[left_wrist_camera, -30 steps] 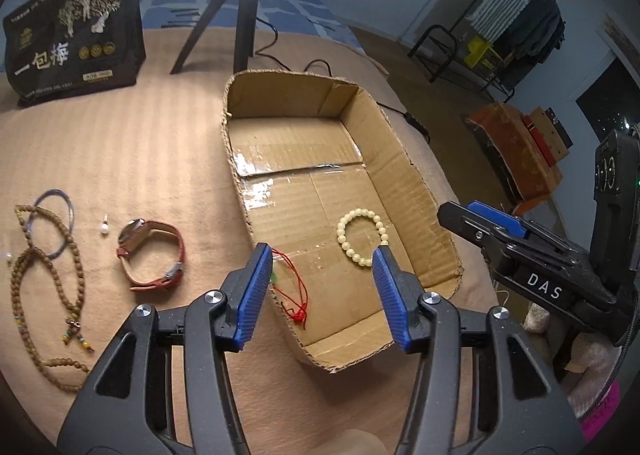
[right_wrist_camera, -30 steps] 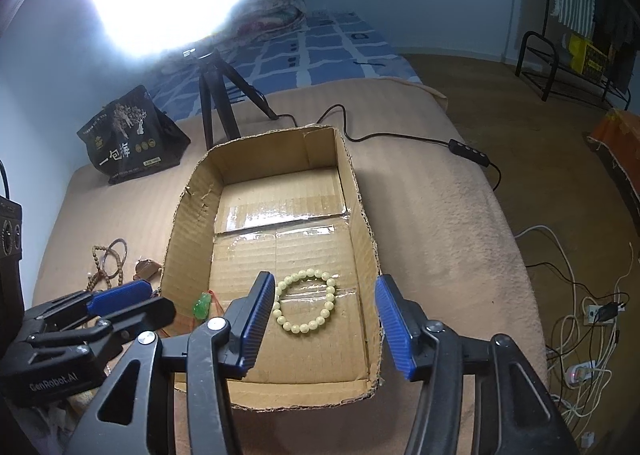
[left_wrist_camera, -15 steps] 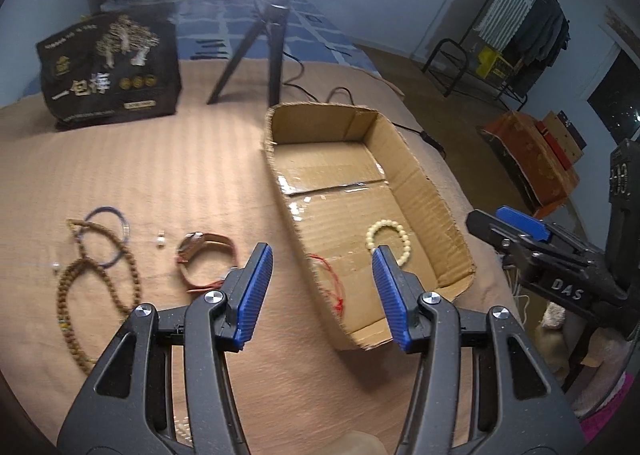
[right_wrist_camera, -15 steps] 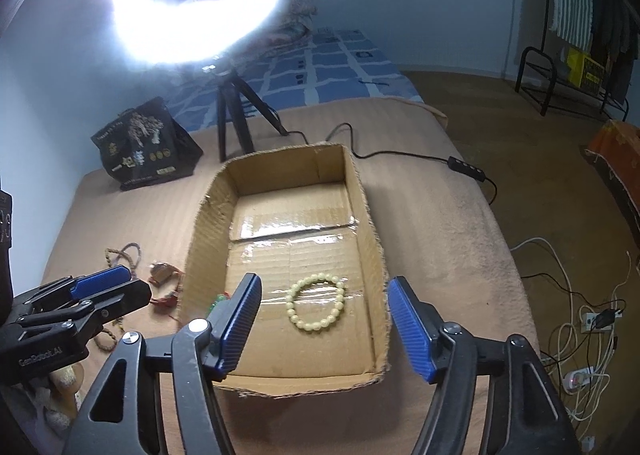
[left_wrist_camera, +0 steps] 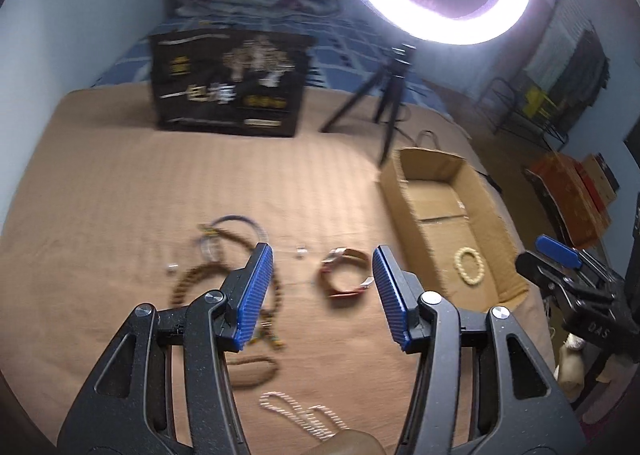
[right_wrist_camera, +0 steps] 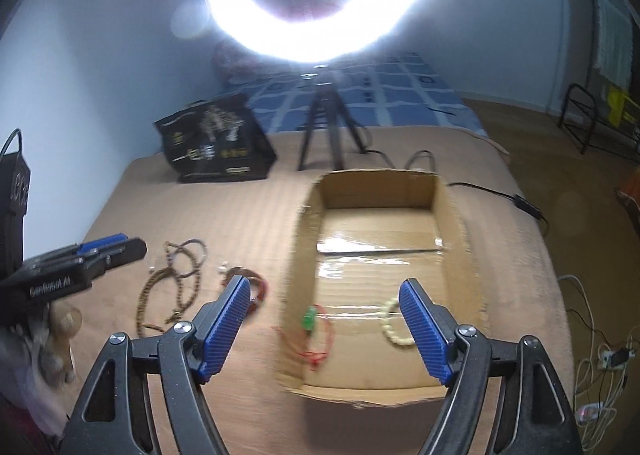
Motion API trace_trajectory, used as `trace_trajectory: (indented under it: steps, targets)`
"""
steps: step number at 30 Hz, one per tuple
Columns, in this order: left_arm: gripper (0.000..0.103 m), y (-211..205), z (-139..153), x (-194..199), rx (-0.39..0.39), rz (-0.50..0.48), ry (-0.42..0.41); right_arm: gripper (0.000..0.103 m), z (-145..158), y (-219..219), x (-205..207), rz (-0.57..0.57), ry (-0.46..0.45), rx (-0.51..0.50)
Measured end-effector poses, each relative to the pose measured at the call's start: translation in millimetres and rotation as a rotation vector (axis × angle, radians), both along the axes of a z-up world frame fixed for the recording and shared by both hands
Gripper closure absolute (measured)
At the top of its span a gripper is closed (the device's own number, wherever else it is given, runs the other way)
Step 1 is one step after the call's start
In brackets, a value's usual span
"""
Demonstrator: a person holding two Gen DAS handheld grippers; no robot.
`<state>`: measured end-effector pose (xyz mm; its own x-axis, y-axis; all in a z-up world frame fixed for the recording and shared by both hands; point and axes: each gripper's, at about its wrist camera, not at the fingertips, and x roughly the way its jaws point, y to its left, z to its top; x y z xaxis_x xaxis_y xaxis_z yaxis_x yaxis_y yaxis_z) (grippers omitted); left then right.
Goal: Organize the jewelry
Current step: 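Move both open tools back over the remaining jewelry on the blanket, then grasp the wooden bead necklace with the left tool while the right tool grasps the brown watch strap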
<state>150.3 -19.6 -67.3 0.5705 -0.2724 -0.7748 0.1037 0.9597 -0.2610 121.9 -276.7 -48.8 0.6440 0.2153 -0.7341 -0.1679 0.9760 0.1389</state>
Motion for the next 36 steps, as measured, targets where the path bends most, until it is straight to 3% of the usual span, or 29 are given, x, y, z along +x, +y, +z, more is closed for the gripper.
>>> trace_trajectory:
  steps: [10, 16, 30, 36]
  targets:
    - [0.05, 67, -22, 2, 0.036, 0.1, 0.068, 0.024, -10, 63, 12, 0.114, 0.025, -0.005]
    - [0.05, 94, -46, 4, 0.013, 0.142, 0.144, 0.024, -24, 86, 23, 0.155, 0.073, -0.002]
    - [0.05, 113, -103, 15, -0.12, 0.204, 0.327, 0.039, -67, 122, 54, 0.226, 0.235, 0.036]
    - [0.05, 114, -119, 22, -0.119, 0.225, 0.36, 0.042, -81, 132, 61, 0.237, 0.273, 0.035]
